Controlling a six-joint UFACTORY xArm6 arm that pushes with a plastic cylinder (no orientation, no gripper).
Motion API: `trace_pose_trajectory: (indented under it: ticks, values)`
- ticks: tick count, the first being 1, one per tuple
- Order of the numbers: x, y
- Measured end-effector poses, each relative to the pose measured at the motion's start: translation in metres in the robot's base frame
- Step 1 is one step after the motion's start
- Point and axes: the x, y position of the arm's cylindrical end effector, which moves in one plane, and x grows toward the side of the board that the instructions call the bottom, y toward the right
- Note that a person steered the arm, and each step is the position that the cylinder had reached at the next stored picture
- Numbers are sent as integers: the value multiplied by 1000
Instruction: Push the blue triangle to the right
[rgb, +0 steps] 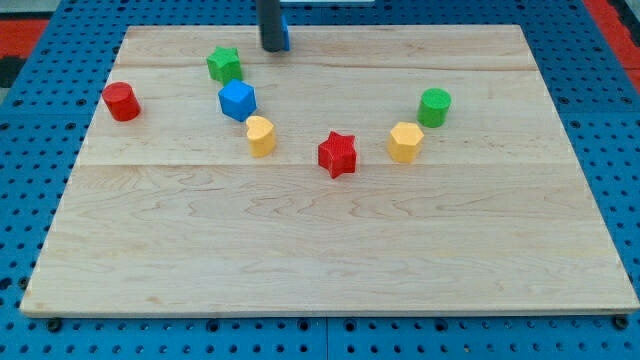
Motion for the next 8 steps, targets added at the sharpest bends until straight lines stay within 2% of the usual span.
trace_pose_trajectory:
  ticks: [1, 2, 3, 4, 5, 6, 7, 8]
  values:
    - [18, -6]
    - [17, -76]
    - [-21, -104]
    - [-35, -82]
    - [-17, 12]
    - [-16, 58]
    - [-34, 30]
    - [-34, 30]
